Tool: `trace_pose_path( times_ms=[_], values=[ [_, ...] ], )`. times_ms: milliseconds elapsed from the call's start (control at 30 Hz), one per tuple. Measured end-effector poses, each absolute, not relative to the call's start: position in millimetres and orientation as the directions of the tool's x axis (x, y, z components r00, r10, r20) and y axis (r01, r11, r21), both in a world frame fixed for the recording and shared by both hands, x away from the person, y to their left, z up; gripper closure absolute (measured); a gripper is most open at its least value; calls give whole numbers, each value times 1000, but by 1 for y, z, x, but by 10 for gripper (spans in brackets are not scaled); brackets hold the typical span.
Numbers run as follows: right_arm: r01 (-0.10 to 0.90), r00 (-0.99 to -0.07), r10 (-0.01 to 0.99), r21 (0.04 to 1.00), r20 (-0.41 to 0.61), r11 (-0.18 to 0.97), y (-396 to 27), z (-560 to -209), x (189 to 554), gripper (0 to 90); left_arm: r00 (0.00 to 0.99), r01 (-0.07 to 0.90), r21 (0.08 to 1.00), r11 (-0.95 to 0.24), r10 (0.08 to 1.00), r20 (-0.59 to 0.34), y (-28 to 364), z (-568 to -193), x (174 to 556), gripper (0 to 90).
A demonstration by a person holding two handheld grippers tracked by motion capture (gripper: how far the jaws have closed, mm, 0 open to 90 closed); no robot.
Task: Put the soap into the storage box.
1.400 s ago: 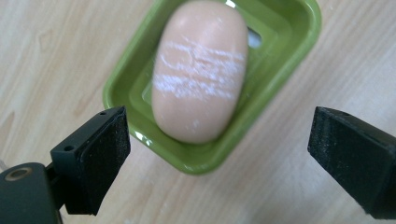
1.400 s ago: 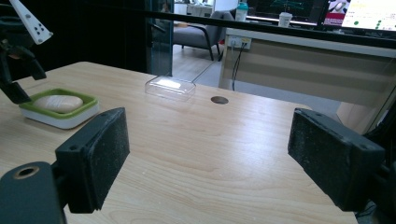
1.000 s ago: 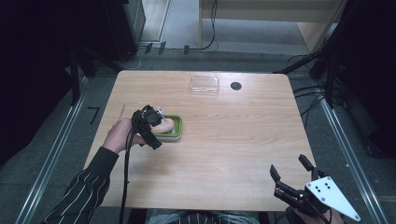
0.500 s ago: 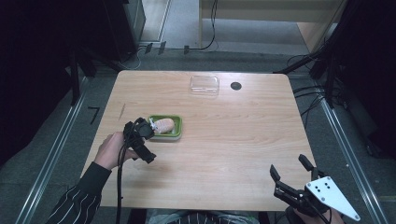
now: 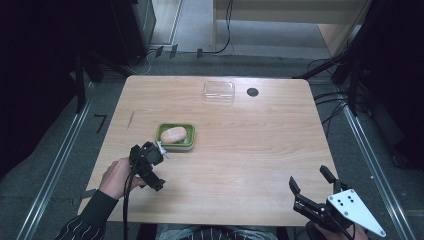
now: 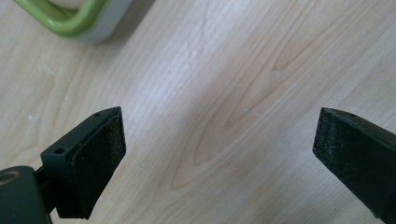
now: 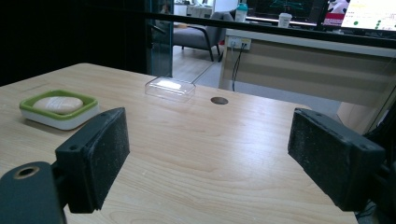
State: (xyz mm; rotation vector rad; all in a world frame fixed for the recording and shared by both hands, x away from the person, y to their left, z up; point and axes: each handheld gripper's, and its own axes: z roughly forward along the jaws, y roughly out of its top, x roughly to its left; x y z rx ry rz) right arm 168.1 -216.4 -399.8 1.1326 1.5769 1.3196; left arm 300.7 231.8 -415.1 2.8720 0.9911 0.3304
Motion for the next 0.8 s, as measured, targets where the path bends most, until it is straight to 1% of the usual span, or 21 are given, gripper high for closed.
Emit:
trace_pose_path(
  times_ms=[433,800],
  values=[
    [146,-305,952,987,-21,69,-216,-400,168,133,755,622,142,-770,638,152,249,-427,277,27],
    [146,-307,952,987,-18,66,-217,-400,169,133,766,615,130,-778,628,138,250,-433,277,18]
  ],
)
